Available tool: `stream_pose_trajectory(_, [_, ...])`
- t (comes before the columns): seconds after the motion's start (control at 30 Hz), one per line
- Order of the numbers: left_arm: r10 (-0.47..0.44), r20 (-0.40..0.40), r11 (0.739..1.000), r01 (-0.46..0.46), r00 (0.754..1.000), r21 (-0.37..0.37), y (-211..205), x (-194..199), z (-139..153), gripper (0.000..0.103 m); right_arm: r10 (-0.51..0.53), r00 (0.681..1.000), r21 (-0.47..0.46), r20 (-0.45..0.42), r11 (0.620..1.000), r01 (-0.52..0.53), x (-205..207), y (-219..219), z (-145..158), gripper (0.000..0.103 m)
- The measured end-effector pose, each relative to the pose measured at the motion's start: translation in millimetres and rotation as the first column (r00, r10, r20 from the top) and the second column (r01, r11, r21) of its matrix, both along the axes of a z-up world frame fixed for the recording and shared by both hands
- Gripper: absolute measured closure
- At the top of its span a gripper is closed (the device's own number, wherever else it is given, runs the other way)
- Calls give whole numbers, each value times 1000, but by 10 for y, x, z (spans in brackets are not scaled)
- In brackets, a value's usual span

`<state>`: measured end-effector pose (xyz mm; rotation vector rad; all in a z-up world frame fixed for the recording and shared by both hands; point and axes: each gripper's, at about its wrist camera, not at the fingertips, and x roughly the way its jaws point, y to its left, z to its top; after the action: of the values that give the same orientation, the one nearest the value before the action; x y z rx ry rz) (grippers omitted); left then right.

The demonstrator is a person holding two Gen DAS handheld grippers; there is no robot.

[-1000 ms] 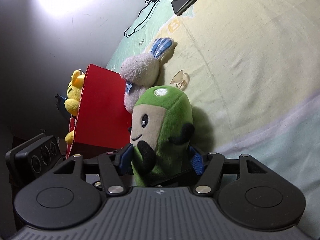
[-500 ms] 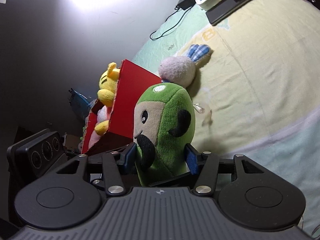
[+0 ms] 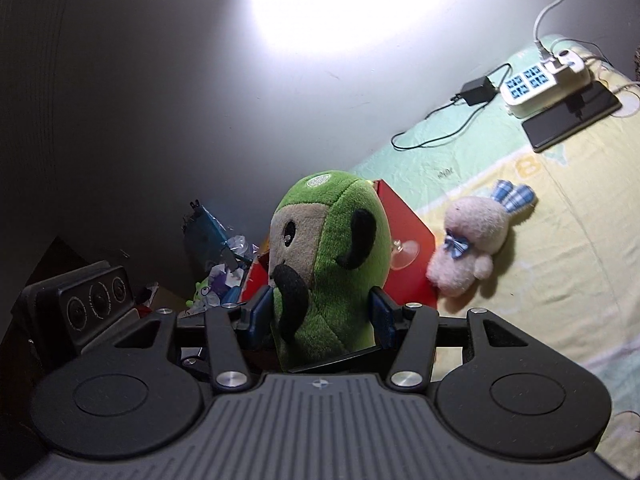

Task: Organize objects
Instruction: 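Lift the green bean plush with the right gripper toward the red box, then lower the green bean plush into the red box beside the tiger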

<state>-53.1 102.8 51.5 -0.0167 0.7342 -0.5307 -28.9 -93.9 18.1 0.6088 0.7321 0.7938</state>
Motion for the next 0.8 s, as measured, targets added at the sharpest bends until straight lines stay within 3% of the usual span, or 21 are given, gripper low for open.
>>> stream_pose_trajectory(0.2, [67, 52, 998, -68, 996, 6, 420, -59, 149, 24, 43, 996, 19, 74, 999, -44, 38, 407, 107, 48])
stream_pose_trajectory(0.4, [139, 45, 990, -140, 989, 14, 798, -8, 128, 24, 94, 990, 4, 104, 996, -95, 161, 825, 78, 48])
stream_pose_trajectory(0.8, [223, -47, 975, -222, 974, 18, 1207, 393, -284, 26, 90, 991, -106, 95, 991, -80, 440, 1406, -196, 49])
